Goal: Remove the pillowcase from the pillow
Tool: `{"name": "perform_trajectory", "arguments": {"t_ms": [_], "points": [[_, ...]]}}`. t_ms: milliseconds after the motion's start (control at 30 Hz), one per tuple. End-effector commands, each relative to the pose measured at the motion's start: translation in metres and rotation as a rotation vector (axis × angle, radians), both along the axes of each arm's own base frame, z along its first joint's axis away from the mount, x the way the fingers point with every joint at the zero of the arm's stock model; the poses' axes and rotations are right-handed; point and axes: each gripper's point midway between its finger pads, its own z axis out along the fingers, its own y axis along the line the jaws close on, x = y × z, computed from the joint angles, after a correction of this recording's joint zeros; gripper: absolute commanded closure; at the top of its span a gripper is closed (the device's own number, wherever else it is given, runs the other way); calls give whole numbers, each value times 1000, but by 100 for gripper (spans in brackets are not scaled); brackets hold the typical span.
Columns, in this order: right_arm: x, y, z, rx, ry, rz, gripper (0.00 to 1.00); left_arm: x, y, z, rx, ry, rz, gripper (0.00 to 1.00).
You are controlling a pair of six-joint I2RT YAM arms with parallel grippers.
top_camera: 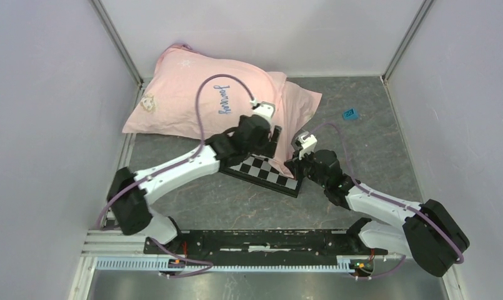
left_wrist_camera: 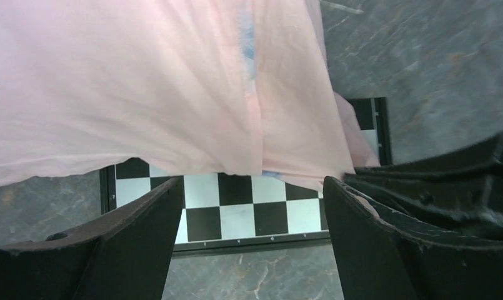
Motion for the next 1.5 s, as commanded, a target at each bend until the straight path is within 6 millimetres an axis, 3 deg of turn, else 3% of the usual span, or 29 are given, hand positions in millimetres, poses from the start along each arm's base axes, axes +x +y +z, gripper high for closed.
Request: {"name": "perform_trajectory", "arguments": {"t_ms": [0,133,333,567,767,800,833,900,933,1000,1167,1233,1300,1400,1467], "points": [[3,1,8,48,-16,-33,100,25,-4,-8,260,-62,47,12],[5,4,13,81,-21,-41,100,42,-17,-25,325,-44,83,16],[5,7,11,90,-12,-34,100,63,10,-19,455,-121,256,19],[5,3,4,71,-2,-46,100,82,47,8,402,-132,358,41],[11,6,12,69,-16,-51,100,91,46,-4,352,-62,317,54],[14,6,15,64,-21,-56,96,92,43,-5,323,-47,303,54],[16,6,18,58,-26,-62,86,94,40,-7,294,-33,290,54],[22,6,24,48,-33,-80,59,93,30,-8,209,-3,237,54],[27,4,27,41,-39,-100,50,92,27,-6,181,-1,225,51],[36,3,37,33,-56,-127,43,90,21,0,133,-9,200,47],[74,-5,71,39,-94,-239,30,74,-4,24,86,-83,90,23],[92,-10,74,31,-86,-286,26,74,-14,24,109,-90,70,15],[110,-17,78,36,-77,-327,23,78,-19,22,150,-88,78,13],[131,-24,78,59,-68,-356,25,87,-21,15,205,-86,106,12],[142,-21,72,73,-49,-341,35,92,-20,10,237,-86,126,11]]}}
